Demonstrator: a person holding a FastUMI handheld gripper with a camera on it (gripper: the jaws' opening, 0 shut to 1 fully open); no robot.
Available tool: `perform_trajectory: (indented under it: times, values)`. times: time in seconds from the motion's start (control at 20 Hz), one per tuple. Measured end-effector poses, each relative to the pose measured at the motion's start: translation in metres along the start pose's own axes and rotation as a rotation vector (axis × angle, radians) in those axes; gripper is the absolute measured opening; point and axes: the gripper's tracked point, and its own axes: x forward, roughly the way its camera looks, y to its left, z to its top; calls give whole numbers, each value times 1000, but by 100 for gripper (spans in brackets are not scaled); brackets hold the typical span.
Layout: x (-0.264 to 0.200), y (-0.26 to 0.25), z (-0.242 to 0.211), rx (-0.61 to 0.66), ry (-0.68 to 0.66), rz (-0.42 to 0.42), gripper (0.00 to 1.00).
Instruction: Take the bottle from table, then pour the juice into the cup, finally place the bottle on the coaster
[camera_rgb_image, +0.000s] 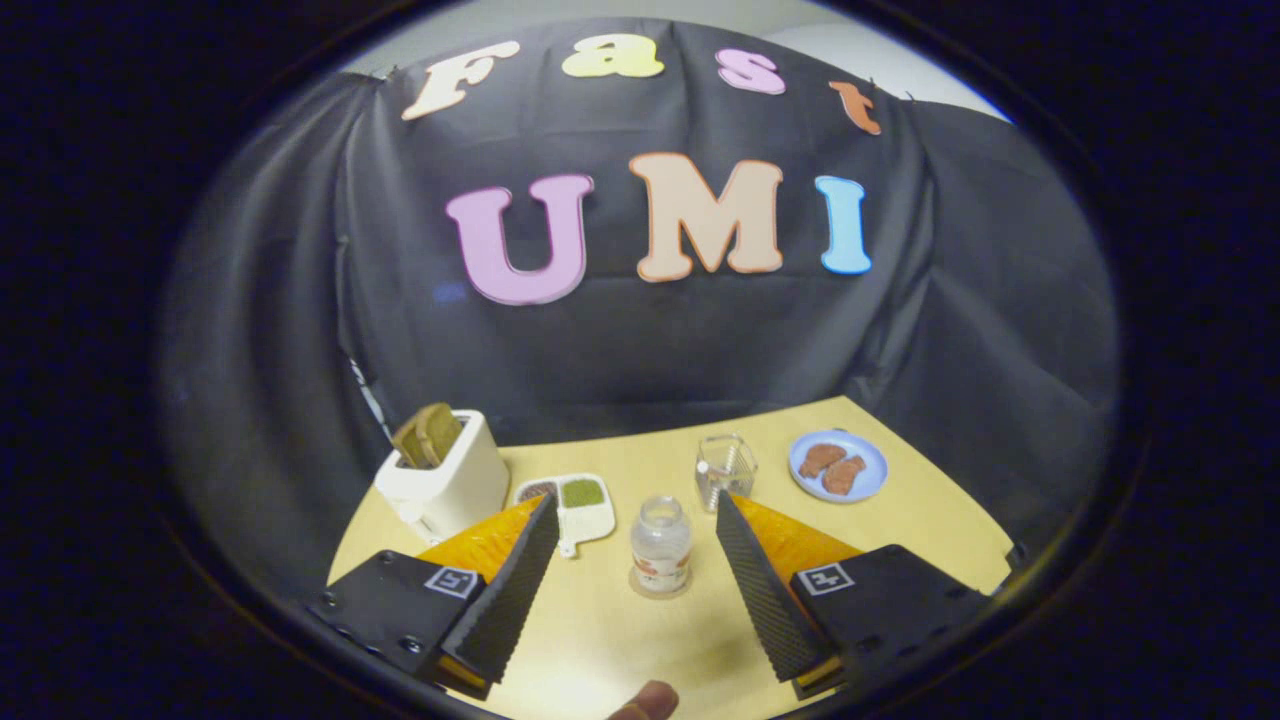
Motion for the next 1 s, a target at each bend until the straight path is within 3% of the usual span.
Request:
perform_trajectory:
  times: [0.3, 1.0]
  values:
    - [-8, -31, 33, -34, -31, 55, 99]
    - [-61, -62, 39, -76, -61, 163, 99]
